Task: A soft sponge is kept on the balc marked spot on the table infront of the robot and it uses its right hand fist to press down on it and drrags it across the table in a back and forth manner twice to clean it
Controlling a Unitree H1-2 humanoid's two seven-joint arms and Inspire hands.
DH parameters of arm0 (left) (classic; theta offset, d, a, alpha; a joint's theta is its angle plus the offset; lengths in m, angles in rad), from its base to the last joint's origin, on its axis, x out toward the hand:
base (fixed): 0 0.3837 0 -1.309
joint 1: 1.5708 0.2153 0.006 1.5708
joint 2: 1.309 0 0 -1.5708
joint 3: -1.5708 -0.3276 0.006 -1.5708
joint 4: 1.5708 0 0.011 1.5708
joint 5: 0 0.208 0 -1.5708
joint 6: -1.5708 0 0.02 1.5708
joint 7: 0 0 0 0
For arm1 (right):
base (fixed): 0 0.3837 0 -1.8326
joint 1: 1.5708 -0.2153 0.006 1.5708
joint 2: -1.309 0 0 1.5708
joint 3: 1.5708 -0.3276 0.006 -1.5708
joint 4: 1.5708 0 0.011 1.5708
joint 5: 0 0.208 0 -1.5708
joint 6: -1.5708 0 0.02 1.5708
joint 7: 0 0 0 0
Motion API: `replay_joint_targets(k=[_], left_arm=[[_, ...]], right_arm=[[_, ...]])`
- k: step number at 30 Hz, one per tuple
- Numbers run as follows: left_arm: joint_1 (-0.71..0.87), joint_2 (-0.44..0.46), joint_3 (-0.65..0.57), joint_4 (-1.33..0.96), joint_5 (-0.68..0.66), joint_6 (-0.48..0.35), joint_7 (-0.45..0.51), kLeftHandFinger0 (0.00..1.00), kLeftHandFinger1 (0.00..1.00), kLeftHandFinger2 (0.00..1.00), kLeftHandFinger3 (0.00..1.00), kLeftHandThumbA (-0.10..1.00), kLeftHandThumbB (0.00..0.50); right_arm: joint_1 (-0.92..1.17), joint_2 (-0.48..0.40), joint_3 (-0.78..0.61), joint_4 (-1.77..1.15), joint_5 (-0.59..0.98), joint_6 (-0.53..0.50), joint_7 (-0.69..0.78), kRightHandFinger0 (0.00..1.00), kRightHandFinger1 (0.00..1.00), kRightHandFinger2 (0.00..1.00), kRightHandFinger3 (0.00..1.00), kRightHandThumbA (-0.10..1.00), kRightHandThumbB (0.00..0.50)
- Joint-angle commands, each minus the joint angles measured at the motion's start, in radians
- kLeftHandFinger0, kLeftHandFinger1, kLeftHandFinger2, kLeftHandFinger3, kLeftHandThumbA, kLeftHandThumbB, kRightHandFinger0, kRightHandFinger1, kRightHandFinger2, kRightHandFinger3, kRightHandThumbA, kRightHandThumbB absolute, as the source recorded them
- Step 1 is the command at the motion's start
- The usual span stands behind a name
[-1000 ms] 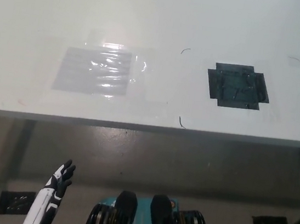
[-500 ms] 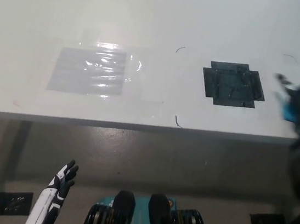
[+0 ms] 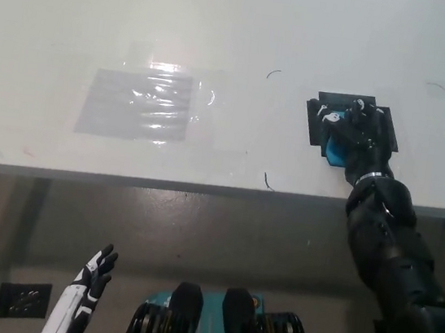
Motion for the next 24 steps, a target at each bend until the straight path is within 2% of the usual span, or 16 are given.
replay_joint_targets(k=[1, 3, 5, 6, 7, 8, 9, 10, 12, 15, 16, 19, 21, 22, 23, 24], left_arm=[[-0.008, 0.011, 0.002, -0.005, 0.011, -0.024, 0.012, 1.0, 1.0, 1.0, 1.0, 1.0, 0.0], [-0.006, 0.011, 0.001, -0.004, 0.015, -0.028, 0.014, 1.0, 1.0, 1.0, 1.0, 1.0, 0.0], [0.003, 0.015, -0.001, -0.015, 0.017, -0.023, 0.01, 1.0, 1.0, 1.0, 1.0, 1.0, 0.0], [0.006, 0.014, 0.0, -0.018, 0.007, -0.023, 0.006, 1.0, 1.0, 1.0, 1.0, 1.0, 0.0], [0.006, 0.014, 0.001, -0.018, 0.0, -0.023, 0.003, 1.0, 1.0, 1.0, 1.0, 1.0, 0.0], [0.004, 0.014, 0.002, -0.016, 0.0, -0.025, 0.006, 1.0, 1.0, 1.0, 1.0, 1.0, 0.0], [0.002, 0.013, -0.001, -0.017, 0.009, -0.017, 0.008, 1.0, 1.0, 1.0, 1.0, 1.0, 0.0], [0.0, 0.013, -0.002, -0.016, 0.009, -0.018, 0.006, 1.0, 1.0, 1.0, 1.0, 1.0, 0.0], [-0.016, 0.017, -0.004, -0.01, 0.017, -0.01, 0.005, 1.0, 1.0, 1.0, 1.0, 1.0, 0.0], [-0.021, 0.02, -0.004, -0.007, 0.002, -0.004, -0.005, 1.0, 1.0, 1.0, 1.0, 1.0, 0.0], [-0.023, 0.02, -0.005, -0.005, 0.003, -0.005, -0.006, 1.0, 1.0, 1.0, 1.0, 1.0, 0.0], [-0.028, 0.021, -0.006, 0.0, 0.005, -0.006, -0.005, 1.0, 1.0, 1.0, 1.0, 1.0, 0.0], [-0.024, 0.021, -0.005, -0.008, -0.001, 0.0, -0.009, 1.0, 1.0, 1.0, 1.0, 1.0, 0.0], [-0.024, 0.022, -0.005, -0.01, -0.002, 0.001, -0.01, 1.0, 1.0, 1.0, 1.0, 1.0, 0.0], [-0.026, 0.023, -0.005, -0.008, 0.005, -0.004, -0.007, 1.0, 1.0, 1.0, 1.0, 1.0, 0.0], [-0.025, 0.025, -0.005, -0.007, 0.002, -0.004, -0.009, 1.0, 1.0, 1.0, 1.0, 1.0, 0.0]], right_arm=[[-0.002, 0.001, 0.008, 0.032, -0.007, 0.04, 0.001, 0.0, 0.0, 0.0, 0.0, 1.0, 0.186], [0.004, -0.011, 0.009, 0.035, -0.01, 0.041, -0.004, 0.0, 0.0, 0.0, 0.0, 1.0, 0.182], [0.018, -0.025, 0.027, 0.034, -0.031, 0.024, -0.01, 0.0, 0.0, 0.0, 0.04, 1.0, 0.214], [0.028, -0.037, 0.049, 0.026, -0.054, -0.001, -0.005, 0.2, 0.23, 0.3, 0.33, 1.0, 0.324], [0.033, -0.044, 0.057, 0.018, -0.06, -0.013, 0.009, 0.27, 0.19, 0.25, 0.33, 1.0, 0.327], [0.039, -0.053, 0.06, -0.015, -0.047, -0.014, 0.053, 0.58, 0.55, 0.67, 0.73, 1.0, 0.388], [0.051, -0.062, 0.042, -0.127, 0.017, -0.016, 0.212, 1.0, 1.0, 1.0, 1.0, 1.0, 0.345], [0.053, -0.063, 0.042, -0.17, 0.032, -0.013, 0.238, 1.0, 1.0, 1.0, 1.0, 1.0, 0.379], [0.085, -0.061, 0.059, -0.54, 0.118, 0.119, 0.3, 1.0, 1.0, 1.0, 1.0, 1.0, 0.424], [0.103, -0.077, 0.104, -0.928, 0.158, 0.248, 0.256, 1.0, 1.0, 1.0, 1.0, 1.0, 0.437], [0.082, -0.101, 0.121, -1.17, 0.197, 0.323, 0.213, 1.0, 1.0, 1.0, 1.0, 1.0, 0.448], [0.057, -0.145, 0.143, -1.509, 0.195, 0.402, 0.133, 1.0, 1.0, 1.0, 1.0, 1.0, 0.475], [0.058, -0.178, 0.149, -1.699, 0.174, 0.418, 0.106, 1.0, 1.0, 1.0, 1.0, 1.0, 0.445], [0.061, -0.181, 0.149, -1.726, 0.168, 0.422, 0.102, 1.0, 1.0, 1.0, 1.0, 1.0, 0.489], [0.074, -0.191, 0.149, -1.799, 0.144, 0.421, 0.096, 1.0, 1.0, 1.0, 1.0, 1.0, 0.411], [0.112, -0.197, 0.154, -1.933, 0.075, 0.437, 0.087, 1.0, 1.0, 1.0, 1.0, 1.0, 0.398]])
